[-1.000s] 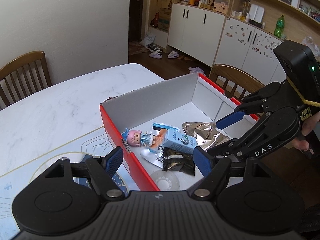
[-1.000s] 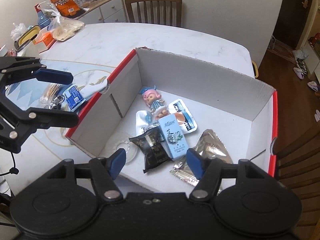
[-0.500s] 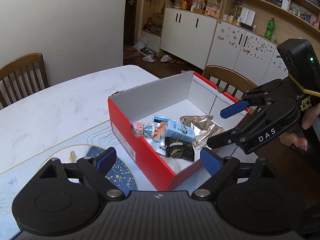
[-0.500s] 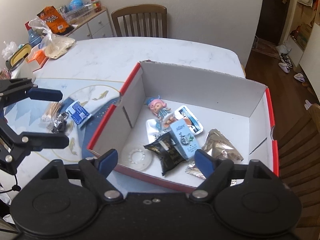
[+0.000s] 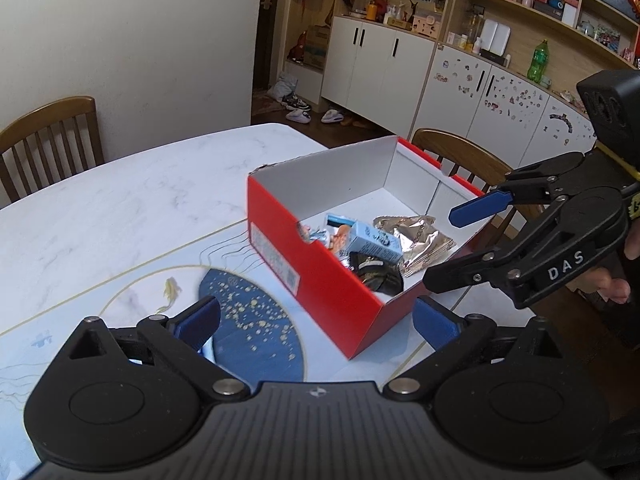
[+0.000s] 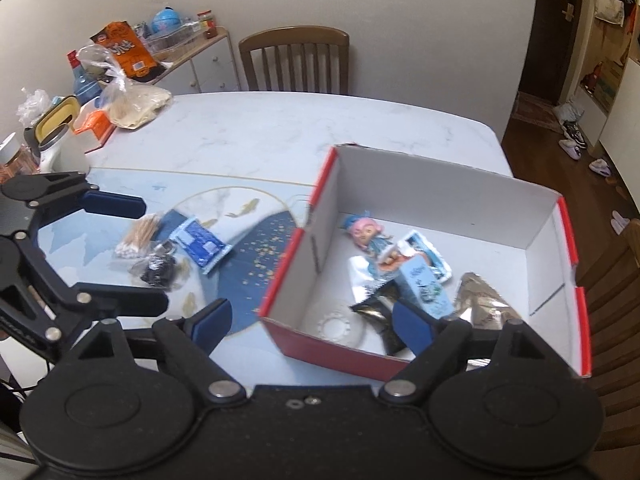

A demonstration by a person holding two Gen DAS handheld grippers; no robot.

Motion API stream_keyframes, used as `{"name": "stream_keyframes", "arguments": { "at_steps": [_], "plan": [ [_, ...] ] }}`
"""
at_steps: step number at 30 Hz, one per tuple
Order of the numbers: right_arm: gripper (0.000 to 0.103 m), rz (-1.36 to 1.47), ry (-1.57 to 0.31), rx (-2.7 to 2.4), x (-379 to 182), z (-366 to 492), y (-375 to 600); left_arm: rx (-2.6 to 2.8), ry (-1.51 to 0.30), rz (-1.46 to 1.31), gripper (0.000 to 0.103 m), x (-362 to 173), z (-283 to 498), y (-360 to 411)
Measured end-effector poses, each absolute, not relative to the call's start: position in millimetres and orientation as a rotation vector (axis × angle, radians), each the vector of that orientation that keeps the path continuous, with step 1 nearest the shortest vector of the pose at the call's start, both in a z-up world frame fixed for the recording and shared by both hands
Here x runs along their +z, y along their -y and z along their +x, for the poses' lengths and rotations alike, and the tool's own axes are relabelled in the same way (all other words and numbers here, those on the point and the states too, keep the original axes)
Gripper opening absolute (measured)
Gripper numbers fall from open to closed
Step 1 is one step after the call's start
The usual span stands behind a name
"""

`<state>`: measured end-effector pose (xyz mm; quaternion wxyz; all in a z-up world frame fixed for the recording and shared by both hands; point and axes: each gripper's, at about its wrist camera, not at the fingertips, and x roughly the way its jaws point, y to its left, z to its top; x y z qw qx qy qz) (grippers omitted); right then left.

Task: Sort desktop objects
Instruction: 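Withdraw both tools from the shoebox back toward the remaining pile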

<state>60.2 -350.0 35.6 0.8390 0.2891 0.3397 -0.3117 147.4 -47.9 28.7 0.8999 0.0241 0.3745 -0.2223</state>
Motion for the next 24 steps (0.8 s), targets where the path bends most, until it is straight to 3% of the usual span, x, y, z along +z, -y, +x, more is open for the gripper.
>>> {"name": "stream_keyframes", "arguments": {
  "at_steps": [24],
  "plan": [
    [0.088, 0.591, -0.704, -0.619, 51, 139, 307, -0.343, -0.773, 0.048, 0.103, 21, 115, -39]
  ]
}}
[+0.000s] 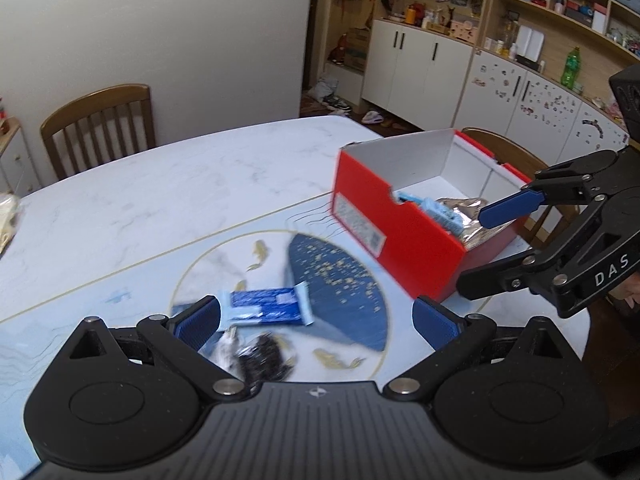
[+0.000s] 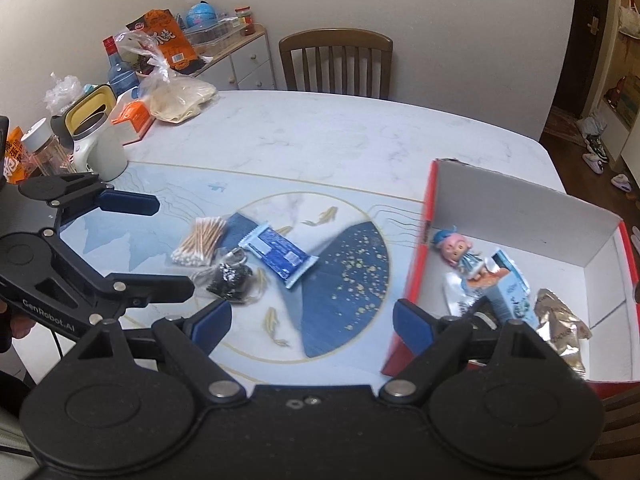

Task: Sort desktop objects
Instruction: 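Withdraw both tools from the shoebox back toward the remaining pile, then grasp the cotton swab bag with left tool while right tool grasps black bag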

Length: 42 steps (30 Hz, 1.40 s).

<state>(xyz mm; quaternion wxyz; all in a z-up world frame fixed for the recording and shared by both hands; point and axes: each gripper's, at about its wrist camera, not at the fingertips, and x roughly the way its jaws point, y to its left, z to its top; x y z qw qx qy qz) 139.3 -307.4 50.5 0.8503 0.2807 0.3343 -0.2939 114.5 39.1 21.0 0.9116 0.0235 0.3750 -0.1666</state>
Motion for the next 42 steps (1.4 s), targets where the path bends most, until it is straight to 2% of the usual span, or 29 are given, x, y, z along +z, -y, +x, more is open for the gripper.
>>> {"name": "stream_keyframes", "arguments": {
  "at_steps": [27, 42],
  "plan": [
    [0.086, 0.570, -0.773, -0.589, 23, 229, 294, -0.222, -0.835, 0.009, 0.103, -34, 118, -129],
    [0.077, 0.593, -0.794, -0.571, -4, 270, 303, -0.169, -0.875, -0.024, 0.102, -66, 162, -145]
  ]
}}
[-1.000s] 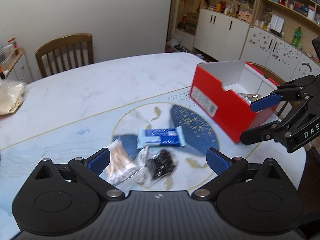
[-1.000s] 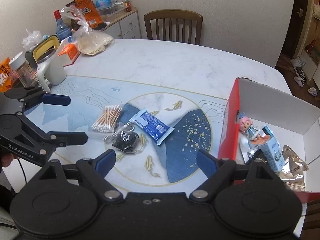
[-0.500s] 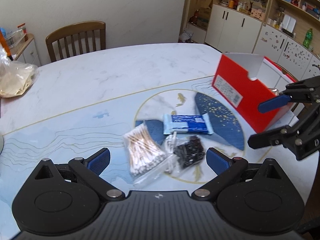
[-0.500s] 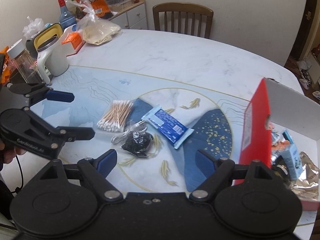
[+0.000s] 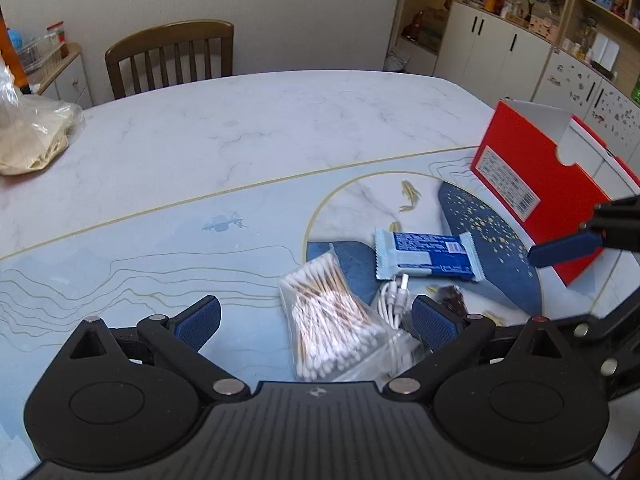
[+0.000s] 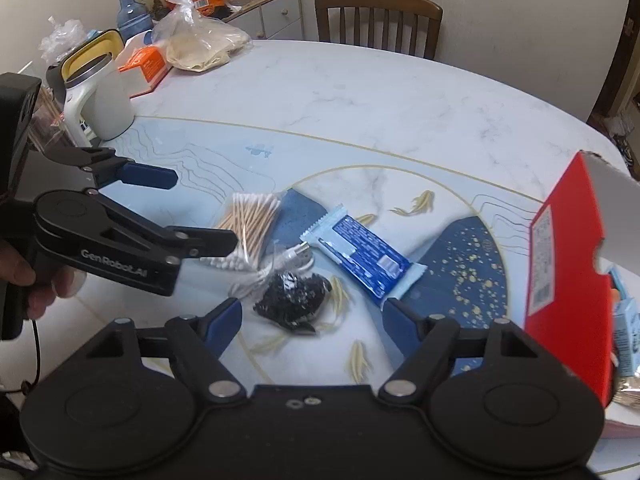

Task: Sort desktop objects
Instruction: 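Grasp the cotton swab bag with left tool while right tool grasps black bag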

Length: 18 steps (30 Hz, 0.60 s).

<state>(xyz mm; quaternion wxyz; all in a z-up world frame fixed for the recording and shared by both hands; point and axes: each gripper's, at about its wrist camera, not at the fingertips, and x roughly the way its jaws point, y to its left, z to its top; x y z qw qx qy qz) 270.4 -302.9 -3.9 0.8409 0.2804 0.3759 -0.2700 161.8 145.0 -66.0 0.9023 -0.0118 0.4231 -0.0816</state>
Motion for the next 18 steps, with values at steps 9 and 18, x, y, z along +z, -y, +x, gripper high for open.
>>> {"name": "stream_keyframes", "arguments": {
  "at_steps": [9, 18],
  "plan": [
    [0.073, 0.617, -0.825, -0.555, -24, 293, 304, -0.144, -0.907, -0.045, 0.099, -80, 179, -144],
    [0.064, 0.655, -0.827, -0.580, -31, 302, 311, -0.123, -0.931, -0.077, 0.088, -91, 193, -145]
  ]
}}
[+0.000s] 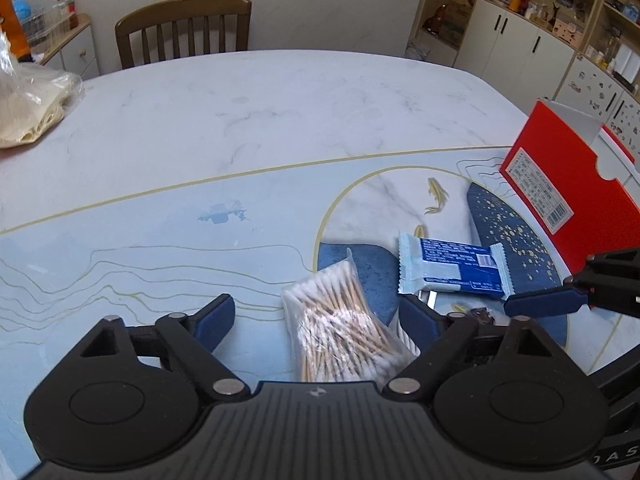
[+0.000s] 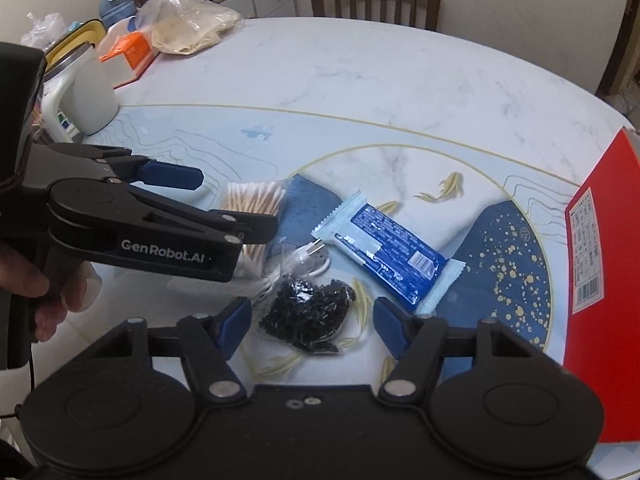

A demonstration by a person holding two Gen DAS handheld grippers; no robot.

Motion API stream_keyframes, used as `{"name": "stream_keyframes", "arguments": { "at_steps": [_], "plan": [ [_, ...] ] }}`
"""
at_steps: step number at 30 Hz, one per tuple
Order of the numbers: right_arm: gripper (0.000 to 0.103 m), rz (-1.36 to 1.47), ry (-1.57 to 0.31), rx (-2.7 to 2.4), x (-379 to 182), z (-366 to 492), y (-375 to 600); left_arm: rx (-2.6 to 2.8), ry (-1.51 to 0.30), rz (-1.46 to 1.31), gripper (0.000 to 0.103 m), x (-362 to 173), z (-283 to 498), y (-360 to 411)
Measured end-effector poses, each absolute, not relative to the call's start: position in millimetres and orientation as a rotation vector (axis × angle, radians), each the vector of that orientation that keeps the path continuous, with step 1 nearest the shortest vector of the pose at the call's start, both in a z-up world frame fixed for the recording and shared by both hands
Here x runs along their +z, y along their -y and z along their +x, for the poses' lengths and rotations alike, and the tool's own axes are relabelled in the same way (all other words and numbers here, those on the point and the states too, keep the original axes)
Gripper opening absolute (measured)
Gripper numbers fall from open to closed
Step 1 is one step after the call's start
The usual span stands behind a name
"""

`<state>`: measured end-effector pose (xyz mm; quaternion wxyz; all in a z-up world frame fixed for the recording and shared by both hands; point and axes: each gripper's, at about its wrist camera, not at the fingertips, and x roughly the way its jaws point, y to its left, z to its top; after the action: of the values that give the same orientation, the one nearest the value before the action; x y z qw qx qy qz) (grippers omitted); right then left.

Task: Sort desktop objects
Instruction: 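Grasp the cotton swab bag with left tool while right tool grasps black bag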

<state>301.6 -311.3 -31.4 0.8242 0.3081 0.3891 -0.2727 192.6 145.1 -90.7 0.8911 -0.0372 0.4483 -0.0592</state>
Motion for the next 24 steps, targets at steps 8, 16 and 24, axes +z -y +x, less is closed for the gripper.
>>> {"name": "stream_keyframes", "arguments": {
  "at_steps": [8, 16, 24],
  "plan": [
    [0.057, 0.661, -0.849, -0.600, -39, 298, 320, -0.129, -0.950, -0.067, 0.079, -100, 194, -147],
    [0.043, 0.656, -0.855, -0.601, -43, 307, 324, -0.120, -0.939, -0.025, 0.078, -101, 194, -141],
    [0.039, 0.669, -0.853, -0.611, -44, 302, 327, -0.112, -0.918, 0.013, 0.050, -99, 191, -145]
  ]
}}
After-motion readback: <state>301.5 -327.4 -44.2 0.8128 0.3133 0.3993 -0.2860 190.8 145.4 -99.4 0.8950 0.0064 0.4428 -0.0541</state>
